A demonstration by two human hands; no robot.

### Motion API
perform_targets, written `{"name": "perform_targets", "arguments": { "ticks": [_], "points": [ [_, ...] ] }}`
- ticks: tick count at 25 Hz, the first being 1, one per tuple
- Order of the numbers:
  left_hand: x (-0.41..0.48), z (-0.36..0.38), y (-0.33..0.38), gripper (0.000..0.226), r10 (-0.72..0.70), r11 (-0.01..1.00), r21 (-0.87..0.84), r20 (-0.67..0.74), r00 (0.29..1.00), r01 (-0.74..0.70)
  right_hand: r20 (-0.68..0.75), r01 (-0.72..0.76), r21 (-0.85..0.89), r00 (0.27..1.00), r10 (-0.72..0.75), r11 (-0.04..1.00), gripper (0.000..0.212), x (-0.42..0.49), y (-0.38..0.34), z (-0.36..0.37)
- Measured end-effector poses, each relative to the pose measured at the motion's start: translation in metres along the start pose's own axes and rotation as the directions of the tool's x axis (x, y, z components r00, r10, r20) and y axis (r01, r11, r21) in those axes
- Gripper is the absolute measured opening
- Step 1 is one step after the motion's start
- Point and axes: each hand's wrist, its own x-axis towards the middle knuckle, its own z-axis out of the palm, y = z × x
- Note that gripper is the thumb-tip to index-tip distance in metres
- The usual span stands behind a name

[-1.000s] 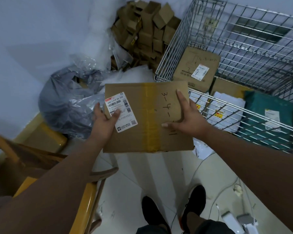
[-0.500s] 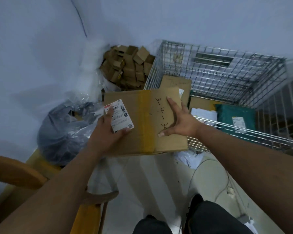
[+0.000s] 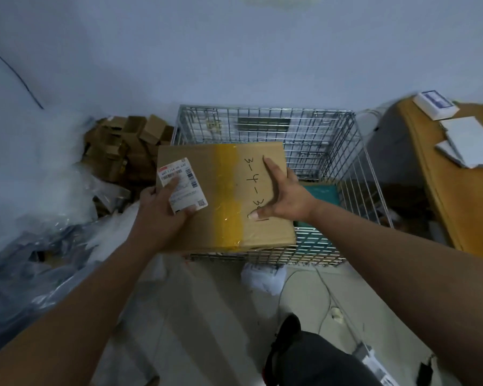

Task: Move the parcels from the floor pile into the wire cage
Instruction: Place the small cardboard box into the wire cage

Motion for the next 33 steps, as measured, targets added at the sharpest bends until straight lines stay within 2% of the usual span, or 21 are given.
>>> {"name": "perform_targets", "arguments": {
  "ticks": [4, 10, 19, 25, 30, 33],
  "points": [
    [0.067, 0.023, 0.029, 0.076, 0.029, 0.998, 0.059, 0.041, 0.999, -0.031, -0.028, -0.015, 0.018, 0.999, 0.016, 1.0, 0.14, 0.057, 0.028, -0.041],
    [0.165, 0.037, 0.031, 0.104, 0.026, 0.992, 0.119, 0.138, 0.99, -0.042, -0.034, -0.028, 0.017, 0.999, 0.029, 0.999, 0.142, 0.136, 0.035, -0.05],
    [0.255, 0.11, -0.047, 0.116, -0.08, 0.977, 0.21, 0.228, 0.97, 0.031, -0.013, -0.163, 0.07, 0.986, 0.164, 0.984, 0.135, 0.228, 0.073, 0.021],
    [0.292, 0.165, -0.096, 0.128, -0.111, 0.962, 0.272, 0.4, 0.91, -0.002, 0.023, -0.243, 0.103, 0.97, 0.242, 0.965, 0.142, 0.252, 0.114, 0.089],
    [0.309, 0.198, -0.128, 0.134, -0.236, 0.944, 0.319, 0.457, 0.857, 0.09, 0.033, -0.234, 0.056, 0.972, 0.233, 0.97, 0.15, 0.283, 0.136, 0.136],
    [0.307, 0.22, -0.15, 0.136, -0.294, 0.937, 0.325, 0.533, 0.793, 0.128, 0.077, -0.261, -0.003, 0.962, 0.261, 0.965, 0.153, 0.296, 0.155, 0.164]
  ]
}}
